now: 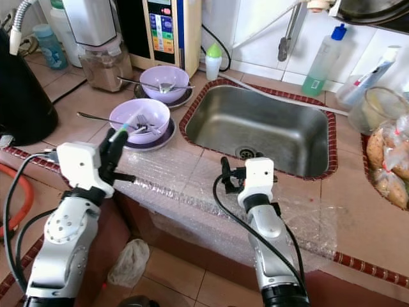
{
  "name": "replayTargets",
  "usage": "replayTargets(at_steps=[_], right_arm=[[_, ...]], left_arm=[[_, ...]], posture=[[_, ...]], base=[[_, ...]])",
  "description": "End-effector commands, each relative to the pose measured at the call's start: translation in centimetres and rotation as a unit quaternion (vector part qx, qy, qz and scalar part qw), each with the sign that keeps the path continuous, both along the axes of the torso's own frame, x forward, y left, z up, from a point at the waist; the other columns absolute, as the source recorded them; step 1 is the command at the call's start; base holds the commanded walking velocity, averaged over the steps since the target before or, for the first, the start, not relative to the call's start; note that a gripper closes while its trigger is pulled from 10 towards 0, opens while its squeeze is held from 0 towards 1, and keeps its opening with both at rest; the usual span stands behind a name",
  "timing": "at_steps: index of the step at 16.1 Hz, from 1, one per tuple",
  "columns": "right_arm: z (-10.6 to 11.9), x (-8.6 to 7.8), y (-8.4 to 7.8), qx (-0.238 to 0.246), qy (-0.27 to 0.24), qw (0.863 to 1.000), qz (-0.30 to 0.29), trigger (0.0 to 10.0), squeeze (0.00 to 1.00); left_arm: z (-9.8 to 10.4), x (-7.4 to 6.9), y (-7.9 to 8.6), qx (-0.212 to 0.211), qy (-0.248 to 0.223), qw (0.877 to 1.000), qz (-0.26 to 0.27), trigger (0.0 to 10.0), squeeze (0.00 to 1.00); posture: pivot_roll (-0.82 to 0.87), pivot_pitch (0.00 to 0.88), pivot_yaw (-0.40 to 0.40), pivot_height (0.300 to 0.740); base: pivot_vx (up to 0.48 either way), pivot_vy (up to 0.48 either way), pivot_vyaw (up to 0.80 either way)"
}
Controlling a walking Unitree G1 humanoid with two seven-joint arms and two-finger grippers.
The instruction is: Kitchen organization
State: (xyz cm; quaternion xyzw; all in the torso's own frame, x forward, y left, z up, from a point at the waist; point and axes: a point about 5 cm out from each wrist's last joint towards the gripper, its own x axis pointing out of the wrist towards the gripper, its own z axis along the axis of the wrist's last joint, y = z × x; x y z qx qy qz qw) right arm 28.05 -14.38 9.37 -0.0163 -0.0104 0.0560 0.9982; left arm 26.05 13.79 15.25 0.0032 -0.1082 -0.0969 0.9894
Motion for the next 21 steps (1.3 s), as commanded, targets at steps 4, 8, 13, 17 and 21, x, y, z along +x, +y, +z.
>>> replayTargets(at_steps=[4, 8, 13, 17, 21], right_arm=[[0.3, 0.2, -0.7, -0.002, -0.004, 1.000, -0.005, 10.0, 0.00], [0.4, 0.3, -0.7, -0.003, -0.009, 1.000, -0.006, 10.0, 0.00], [0.4, 0.3, -0.6, -0.007, -0.009, 1.000, -0.004, 10.0, 0.00], [0.4, 0.4, -0.7, -0.010, -0.011, 1.000, -0.010, 10.0, 0.00], [0.3, 0.3, -0.9, -0.014, -0.012, 1.000, -0.014, 10.0, 0.00]], left_arm=[[0.9, 0.5, -0.5, -0.006, -0.022, 1.000, -0.010, 10.0, 0.00], [0.9, 0.4, -0.8, -0.007, -0.022, 1.000, -0.019, 10.0, 0.00], [0.8, 0.3, -0.9, -0.008, -0.019, 1.000, -0.019, 10.0, 0.00], [0.8, 0.4, -1.2, -0.002, -0.019, 0.999, -0.027, 10.0, 0.00], [0.5, 0.3, -1.6, -0.004, -0.012, 0.999, -0.040, 10.0, 0.00]], posture=[[0.02, 0.000, 0.009, 0.740], [0.02, 0.000, 0.009, 0.740], [0.02, 0.000, 0.007, 0.740], [0.02, 0.000, 0.009, 0.740], [0.02, 0.000, 0.011, 0.740]], base=[[0.060, 0.074, -0.63], [0.192, 0.201, -0.20], [0.282, 0.336, 0.00], [0.322, 0.085, 0.00], [0.000, 0.000, 0.00]])
